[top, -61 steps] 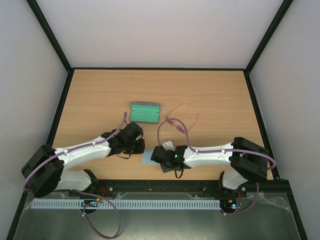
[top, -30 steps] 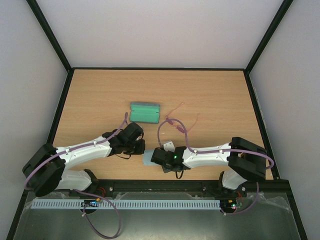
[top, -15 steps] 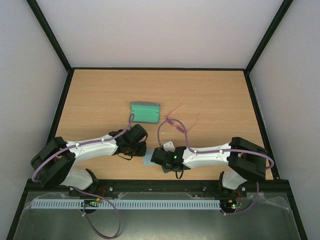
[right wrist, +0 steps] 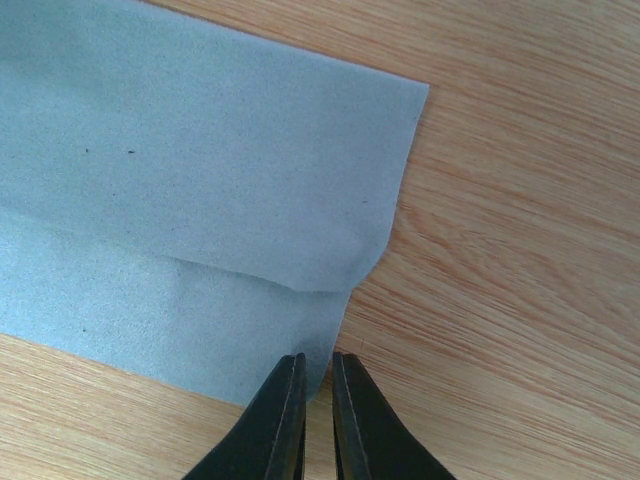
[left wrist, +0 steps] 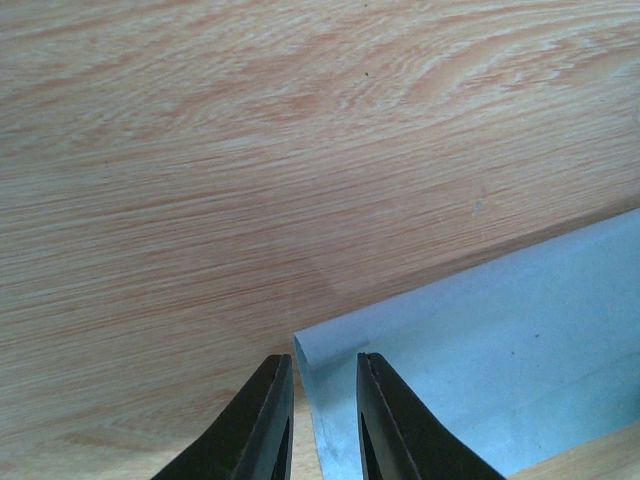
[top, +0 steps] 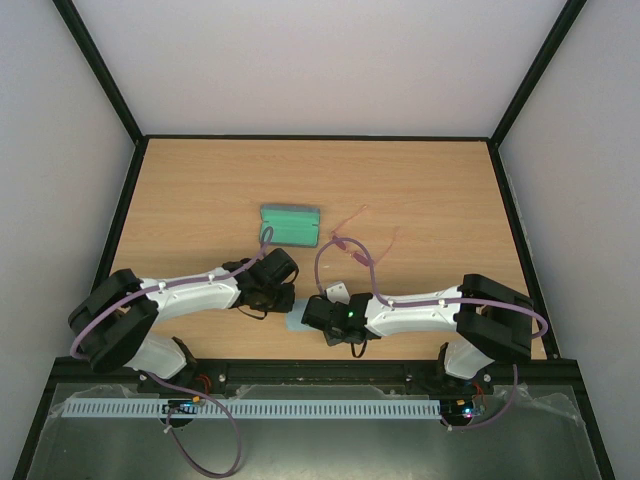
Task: Organize the sunglasses
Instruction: Adjust the glasses cleaning cloth at the center of the board.
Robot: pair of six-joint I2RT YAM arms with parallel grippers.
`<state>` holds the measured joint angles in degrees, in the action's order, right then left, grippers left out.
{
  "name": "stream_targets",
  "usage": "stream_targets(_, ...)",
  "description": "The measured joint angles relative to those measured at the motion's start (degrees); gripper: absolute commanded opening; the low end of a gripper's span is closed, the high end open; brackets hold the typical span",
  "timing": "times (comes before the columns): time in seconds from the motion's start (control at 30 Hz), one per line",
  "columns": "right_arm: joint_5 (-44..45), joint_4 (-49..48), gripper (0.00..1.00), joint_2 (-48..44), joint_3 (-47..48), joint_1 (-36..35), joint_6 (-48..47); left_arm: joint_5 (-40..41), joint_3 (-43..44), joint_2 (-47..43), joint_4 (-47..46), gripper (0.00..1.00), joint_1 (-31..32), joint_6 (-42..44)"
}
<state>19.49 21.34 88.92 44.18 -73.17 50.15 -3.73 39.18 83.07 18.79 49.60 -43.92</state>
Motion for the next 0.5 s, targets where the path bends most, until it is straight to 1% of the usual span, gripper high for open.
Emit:
stream_targets(0.17, 0.0, -0.1, 0.11, 0.0, 0.0, 0.0, 0.0, 0.3, 0.2, 1.0, -0.3, 0.18, 0.0, 0.0)
stream_targets(0.37, 0.0, -0.2, 0.11, 0.0, -0.1, 0.0, 0.0, 0.8, 0.3, 1.2, -0.4, 0.11, 0.0, 0.0)
stream_targets(0.5, 0.0, -0.2, 0.11, 0.0, -0.1, 0.0, 0.0, 1.0, 0.4, 1.7, -0.6, 0.09, 0.0, 0.1)
